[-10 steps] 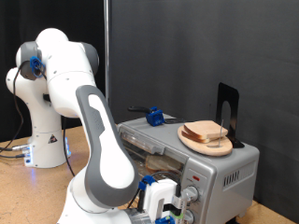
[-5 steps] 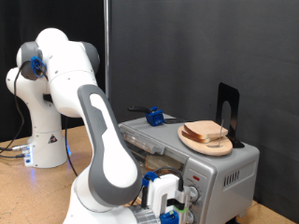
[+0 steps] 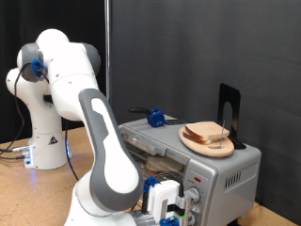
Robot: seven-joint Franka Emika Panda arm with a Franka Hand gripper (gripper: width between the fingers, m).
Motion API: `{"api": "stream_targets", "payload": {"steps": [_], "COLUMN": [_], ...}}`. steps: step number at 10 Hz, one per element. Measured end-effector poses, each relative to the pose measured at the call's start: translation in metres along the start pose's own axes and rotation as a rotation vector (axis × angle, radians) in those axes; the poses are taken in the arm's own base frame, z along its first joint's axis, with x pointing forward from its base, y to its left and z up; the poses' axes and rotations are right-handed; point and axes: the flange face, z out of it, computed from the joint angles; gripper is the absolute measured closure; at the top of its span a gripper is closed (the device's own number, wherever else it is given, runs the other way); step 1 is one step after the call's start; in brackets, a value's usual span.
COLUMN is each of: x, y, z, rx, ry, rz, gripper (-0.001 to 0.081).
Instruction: Make a piece of toast with the oven
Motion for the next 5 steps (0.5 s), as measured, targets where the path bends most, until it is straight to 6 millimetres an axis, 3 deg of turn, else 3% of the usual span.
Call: {"api": "stream_targets", "payload": {"steps": [5], "x": [-0.0051], "y": [0.003], "z": [-0.0008], "rx": [0.029], "ry": [0.032], "rz": [-0.29], "gripper": [0.0708]}}
